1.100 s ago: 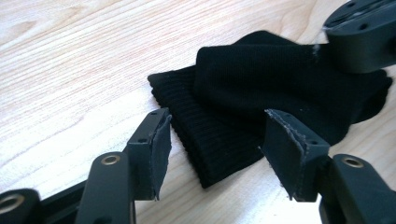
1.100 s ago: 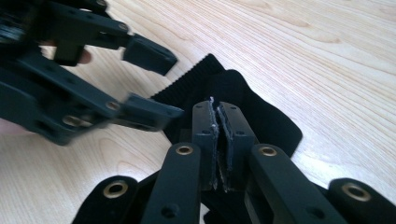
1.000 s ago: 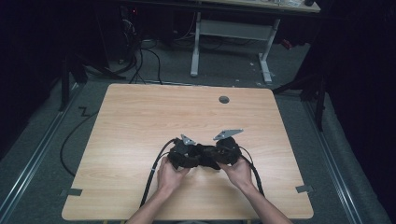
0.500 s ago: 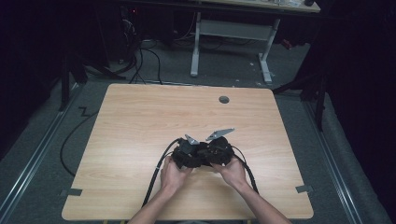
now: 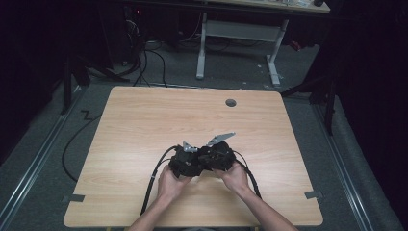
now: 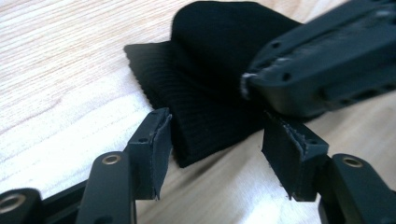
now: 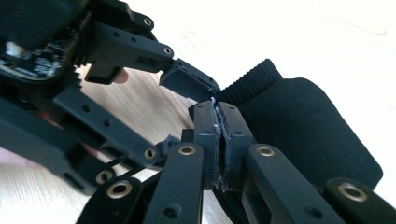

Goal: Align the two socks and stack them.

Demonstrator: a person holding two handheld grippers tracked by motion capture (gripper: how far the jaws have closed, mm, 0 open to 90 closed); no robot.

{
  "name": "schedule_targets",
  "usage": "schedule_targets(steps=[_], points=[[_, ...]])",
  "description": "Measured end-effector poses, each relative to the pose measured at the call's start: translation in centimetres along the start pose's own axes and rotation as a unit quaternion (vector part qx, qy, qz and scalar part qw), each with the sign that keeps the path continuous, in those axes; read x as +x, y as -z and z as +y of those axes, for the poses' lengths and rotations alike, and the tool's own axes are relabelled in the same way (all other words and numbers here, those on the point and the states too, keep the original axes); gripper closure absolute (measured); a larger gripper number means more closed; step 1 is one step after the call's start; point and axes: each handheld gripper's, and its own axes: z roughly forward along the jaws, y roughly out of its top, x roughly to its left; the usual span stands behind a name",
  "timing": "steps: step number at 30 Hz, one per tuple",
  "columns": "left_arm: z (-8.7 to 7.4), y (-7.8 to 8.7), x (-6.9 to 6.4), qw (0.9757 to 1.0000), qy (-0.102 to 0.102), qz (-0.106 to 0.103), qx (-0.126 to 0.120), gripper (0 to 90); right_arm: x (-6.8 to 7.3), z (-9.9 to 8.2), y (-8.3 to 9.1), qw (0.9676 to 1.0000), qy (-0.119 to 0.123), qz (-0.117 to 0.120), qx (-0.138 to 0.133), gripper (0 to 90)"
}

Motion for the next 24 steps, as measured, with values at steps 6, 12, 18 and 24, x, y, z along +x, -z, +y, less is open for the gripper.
schedule_targets(steps=[6, 12, 18, 24], points=[[-0.2, 0.4, -0.1, 0.9997, -0.004, -0.022, -0.007, 40.0, 0.4, 0.4, -0.6, 1.0, 0.001, 0.006, 0.003, 87.5], [-0.3, 0.9, -0.5, 0.9997, -0.014, -0.009, -0.017, 37.7, 0.5, 0.3, -1.6, 0.9997, 0.004, 0.011, 0.021, 87.5], [-0.8, 1.1, -0.9, 0.9994, -0.029, 0.009, -0.014, 37.1, 1.1, 0.1, -2.9, 0.9989, 0.027, 0.007, 0.039, 86.8], [-1.6, 2.7, -0.7, 0.999, -0.031, 0.022, -0.025, 36.7, 0.9, -0.2, -3.2, 0.9988, 0.031, 0.012, 0.035, 86.4]])
